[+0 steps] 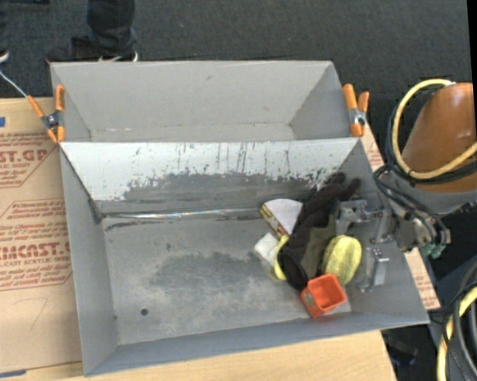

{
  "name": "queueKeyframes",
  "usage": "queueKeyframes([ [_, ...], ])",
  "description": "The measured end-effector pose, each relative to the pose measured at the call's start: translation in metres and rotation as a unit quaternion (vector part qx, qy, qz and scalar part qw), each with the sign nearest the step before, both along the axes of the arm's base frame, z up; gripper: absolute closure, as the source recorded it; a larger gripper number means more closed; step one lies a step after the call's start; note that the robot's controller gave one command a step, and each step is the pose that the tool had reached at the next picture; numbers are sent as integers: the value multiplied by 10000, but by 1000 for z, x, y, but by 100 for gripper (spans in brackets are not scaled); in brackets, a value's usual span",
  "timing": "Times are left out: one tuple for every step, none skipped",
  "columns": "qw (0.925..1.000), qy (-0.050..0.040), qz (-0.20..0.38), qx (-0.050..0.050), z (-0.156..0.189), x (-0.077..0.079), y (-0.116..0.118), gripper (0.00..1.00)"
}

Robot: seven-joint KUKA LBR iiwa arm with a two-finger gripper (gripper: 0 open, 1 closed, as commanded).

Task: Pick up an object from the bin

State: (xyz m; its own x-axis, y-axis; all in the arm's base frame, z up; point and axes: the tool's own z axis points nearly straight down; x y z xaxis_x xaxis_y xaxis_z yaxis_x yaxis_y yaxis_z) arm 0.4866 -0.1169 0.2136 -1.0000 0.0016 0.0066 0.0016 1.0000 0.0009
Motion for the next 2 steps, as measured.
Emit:
queueKeyframes([
  [10000, -41, 11, -7, 4, 2, 1, 0],
  [9999, -35, -163, -4, -86, 6, 21, 0],
])
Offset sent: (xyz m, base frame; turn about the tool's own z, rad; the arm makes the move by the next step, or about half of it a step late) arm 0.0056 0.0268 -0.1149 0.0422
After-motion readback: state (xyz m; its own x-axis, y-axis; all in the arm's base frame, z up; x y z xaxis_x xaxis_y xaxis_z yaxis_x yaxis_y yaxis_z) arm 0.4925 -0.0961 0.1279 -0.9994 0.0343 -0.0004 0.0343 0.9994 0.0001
